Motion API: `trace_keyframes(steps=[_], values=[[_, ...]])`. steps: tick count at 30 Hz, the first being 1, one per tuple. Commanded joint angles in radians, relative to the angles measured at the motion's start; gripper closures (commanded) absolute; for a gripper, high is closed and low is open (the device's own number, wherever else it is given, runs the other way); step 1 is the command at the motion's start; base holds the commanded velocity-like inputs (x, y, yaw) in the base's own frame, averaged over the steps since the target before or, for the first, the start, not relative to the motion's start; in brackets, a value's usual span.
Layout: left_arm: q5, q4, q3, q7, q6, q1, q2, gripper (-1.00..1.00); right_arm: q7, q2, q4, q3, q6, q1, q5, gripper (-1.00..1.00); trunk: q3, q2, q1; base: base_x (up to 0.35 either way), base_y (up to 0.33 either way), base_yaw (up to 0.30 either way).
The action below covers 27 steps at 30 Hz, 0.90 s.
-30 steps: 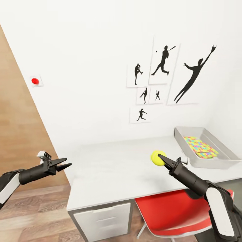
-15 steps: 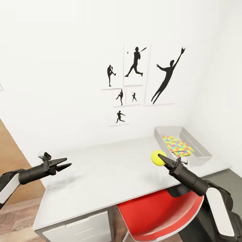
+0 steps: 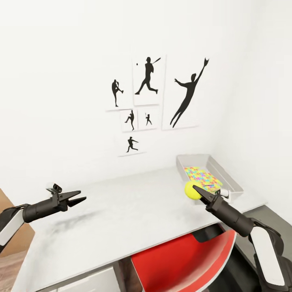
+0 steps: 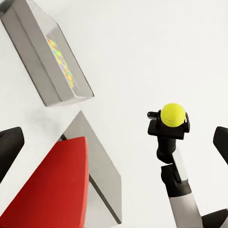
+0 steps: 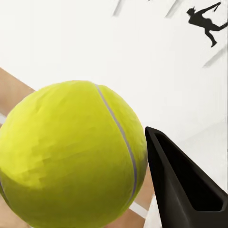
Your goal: Put all the toys in the child's room - the three board games (two on the bed and one on the table), the two jigsaw puzzles on the table, and the tennis ball on the table - inside the toy box on the table in the child's room.
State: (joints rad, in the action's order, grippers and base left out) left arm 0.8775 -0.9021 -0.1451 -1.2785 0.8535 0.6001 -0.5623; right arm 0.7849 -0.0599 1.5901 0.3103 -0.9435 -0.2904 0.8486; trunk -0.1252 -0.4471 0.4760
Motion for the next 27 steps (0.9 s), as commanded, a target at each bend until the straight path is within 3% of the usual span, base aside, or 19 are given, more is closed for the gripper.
trace_keyframes(steps=[1, 11, 22, 27], values=[[0.006, 0.000, -0.004, -0.001, 0.009, 0.001, -0.001, -1.00, 0.001, 0.000, 0.000, 0.001, -0.006, -0.001, 0.001, 1.00, -0.001, -0.002, 0.001, 0.147, -0.256, -0.205], [0.006, 0.000, -0.004, -0.001, 0.009, 0.001, -0.001, -1.00, -0.001, 0.000, -0.001, 0.001, -0.006, -0.001, 0.001, 1.00, 0.007, -0.002, 0.001, 0.186, -0.117, -0.152], [0.007, 0.000, -0.004, -0.001, -0.015, 0.001, -0.001, -1.00, -0.001, 0.000, -0.001, 0.001, -0.006, -0.001, 0.001, 1.00, 0.007, -0.002, 0.001, 0.073, -0.110, 0.000], [0.007, 0.001, -0.005, -0.001, -0.018, 0.001, -0.001, -1.00, 0.002, 0.000, 0.000, 0.001, -0.006, -0.001, 0.001, 1.00, 0.010, -0.002, 0.001, 0.160, -0.142, 0.176]])
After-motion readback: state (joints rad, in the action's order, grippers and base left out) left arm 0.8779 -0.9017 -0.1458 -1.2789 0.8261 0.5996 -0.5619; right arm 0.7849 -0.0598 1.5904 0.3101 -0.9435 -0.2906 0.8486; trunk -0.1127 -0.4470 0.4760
